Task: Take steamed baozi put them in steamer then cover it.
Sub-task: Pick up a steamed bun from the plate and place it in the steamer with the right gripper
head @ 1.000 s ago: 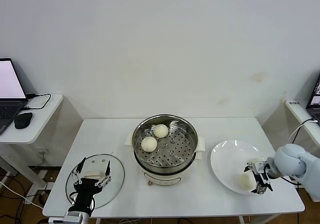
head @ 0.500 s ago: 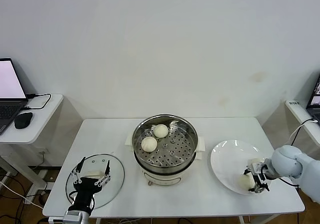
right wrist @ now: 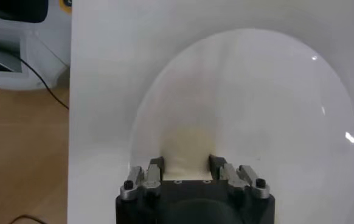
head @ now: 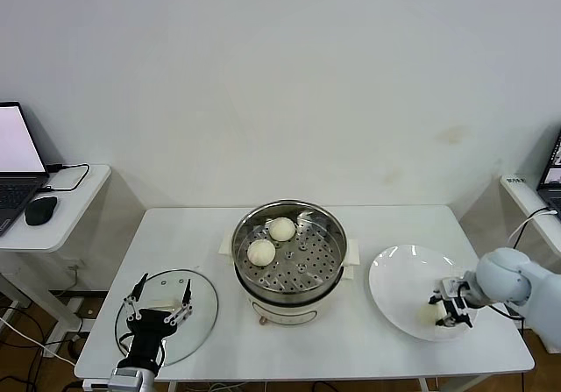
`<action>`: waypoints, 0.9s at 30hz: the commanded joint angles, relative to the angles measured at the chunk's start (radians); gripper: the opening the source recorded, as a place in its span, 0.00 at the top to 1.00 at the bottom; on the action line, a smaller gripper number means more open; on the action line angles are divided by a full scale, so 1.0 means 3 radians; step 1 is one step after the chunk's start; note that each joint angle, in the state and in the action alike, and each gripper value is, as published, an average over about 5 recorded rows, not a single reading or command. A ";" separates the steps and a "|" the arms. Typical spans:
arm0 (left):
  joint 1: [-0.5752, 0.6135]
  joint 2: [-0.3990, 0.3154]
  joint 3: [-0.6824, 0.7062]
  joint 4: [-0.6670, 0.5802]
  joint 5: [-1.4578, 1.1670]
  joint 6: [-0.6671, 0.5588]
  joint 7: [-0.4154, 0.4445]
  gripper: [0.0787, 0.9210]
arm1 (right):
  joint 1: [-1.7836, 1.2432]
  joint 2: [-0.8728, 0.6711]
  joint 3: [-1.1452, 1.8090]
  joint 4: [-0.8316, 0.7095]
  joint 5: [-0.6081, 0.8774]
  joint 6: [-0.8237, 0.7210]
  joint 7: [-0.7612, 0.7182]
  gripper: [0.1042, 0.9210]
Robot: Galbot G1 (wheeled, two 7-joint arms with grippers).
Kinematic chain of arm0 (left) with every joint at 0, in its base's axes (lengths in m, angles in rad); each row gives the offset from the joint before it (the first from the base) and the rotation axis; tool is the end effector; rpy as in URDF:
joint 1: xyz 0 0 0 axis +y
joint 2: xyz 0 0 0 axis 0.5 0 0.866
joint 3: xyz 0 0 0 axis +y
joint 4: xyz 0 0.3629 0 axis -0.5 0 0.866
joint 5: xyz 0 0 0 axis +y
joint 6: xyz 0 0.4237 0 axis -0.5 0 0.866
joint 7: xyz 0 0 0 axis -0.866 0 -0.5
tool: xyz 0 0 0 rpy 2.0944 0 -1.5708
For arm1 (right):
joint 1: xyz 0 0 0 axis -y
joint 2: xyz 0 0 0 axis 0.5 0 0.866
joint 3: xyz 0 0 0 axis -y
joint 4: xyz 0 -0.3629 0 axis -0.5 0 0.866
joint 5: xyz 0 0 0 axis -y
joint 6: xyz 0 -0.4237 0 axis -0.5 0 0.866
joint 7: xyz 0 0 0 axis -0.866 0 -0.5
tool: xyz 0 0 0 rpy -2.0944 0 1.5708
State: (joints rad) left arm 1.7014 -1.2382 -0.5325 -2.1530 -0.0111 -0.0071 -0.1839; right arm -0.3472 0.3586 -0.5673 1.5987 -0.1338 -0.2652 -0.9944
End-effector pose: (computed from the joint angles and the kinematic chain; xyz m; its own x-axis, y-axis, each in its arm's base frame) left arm 0.2067 0.0454 -0.3120 -0.9992 -0.0020 0.0392 0.0085 0.9641 0.2655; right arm 0.4556 -0.1969 -0.2373 -0.2025 -0.0740 0.9765 -0.9774 -0.0461 -0.2062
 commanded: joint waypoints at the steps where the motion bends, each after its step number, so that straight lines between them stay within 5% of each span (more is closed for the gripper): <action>1: -0.0001 0.0005 0.0001 -0.0011 -0.0005 -0.0001 0.0000 0.12 | 0.0610 -0.0096 -0.0263 0.0077 0.0175 -0.0002 -0.0006 0.53; 11: -0.0012 0.0028 0.0014 -0.0050 -0.0009 -0.0001 0.0002 0.12 | 0.2211 -0.0006 -0.0969 0.0154 0.0738 -0.0008 -0.0095 0.51; 20: -0.0022 0.0046 -0.0018 -0.0059 -0.0022 0.0000 0.0003 0.12 | 0.3642 0.0664 -0.2026 0.0263 0.1207 -0.0061 -0.0036 0.51; 27: -0.0021 0.0020 -0.0053 -0.0064 -0.0034 0.0000 0.0001 0.12 | 0.3633 0.1331 -0.2232 0.0341 0.1515 0.0001 0.0068 0.51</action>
State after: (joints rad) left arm 1.6944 -1.2302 -0.5461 -2.1710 -0.0209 -0.0076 -0.1838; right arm 0.5445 0.5684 -1.0788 1.6809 0.2039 -0.2713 -0.9881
